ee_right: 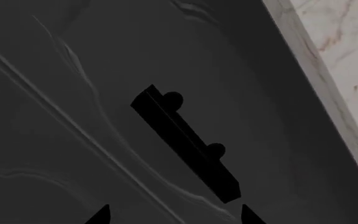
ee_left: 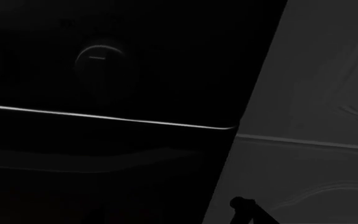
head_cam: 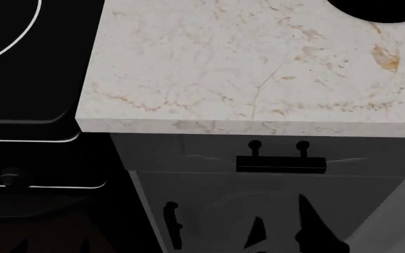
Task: Open the right drawer.
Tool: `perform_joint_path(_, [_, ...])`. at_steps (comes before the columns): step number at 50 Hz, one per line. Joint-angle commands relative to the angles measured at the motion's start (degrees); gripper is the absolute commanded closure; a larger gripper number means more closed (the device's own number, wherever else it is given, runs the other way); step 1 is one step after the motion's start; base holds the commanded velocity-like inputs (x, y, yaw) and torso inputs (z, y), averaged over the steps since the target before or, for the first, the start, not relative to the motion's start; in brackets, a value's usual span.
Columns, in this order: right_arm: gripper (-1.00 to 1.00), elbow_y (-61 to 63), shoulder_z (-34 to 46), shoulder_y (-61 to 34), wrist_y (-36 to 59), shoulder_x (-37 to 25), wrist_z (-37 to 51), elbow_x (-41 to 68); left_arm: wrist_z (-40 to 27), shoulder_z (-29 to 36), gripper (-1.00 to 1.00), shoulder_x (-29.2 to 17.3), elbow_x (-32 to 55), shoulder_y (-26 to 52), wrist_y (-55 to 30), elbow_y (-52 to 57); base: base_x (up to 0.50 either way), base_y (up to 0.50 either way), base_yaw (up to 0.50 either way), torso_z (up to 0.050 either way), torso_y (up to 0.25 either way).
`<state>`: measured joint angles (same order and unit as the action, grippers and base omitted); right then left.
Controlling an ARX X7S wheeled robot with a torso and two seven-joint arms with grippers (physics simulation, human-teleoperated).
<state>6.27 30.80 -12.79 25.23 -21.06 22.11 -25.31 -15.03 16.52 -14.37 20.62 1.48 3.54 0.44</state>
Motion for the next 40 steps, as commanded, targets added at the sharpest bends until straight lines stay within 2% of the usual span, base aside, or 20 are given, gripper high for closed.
perform_joint_path(1, [-1.0, 3.75, 2.75, -2.42, 6.59, 0.0, -3.22, -5.36, -0.55, 0.44, -1.0, -0.28, -0.15, 0.01, -0.44, 0.52, 0.0, 0.0, 0.0, 0.0, 0.0])
perform_joint_path(6, [-1.0, 3.81, 5.82, -4.43, 10.87, -0.49, -5.28, -10.54, -0.69, 0.61, -1.0, -0.41, -0.18, 0.12, -0.59, 0.63, 0.0, 0.0, 0.0, 0.0, 0.0])
perform_joint_path(40, [-1.0, -8.91, 11.01, -11.22, 10.81, -0.61, -3.19, -16.99, -1.33, 1.64, -1.0, -0.85, -0.74, 0.42, -0.04, -0.27, 0.0, 0.0, 0.0, 0.0, 0.0])
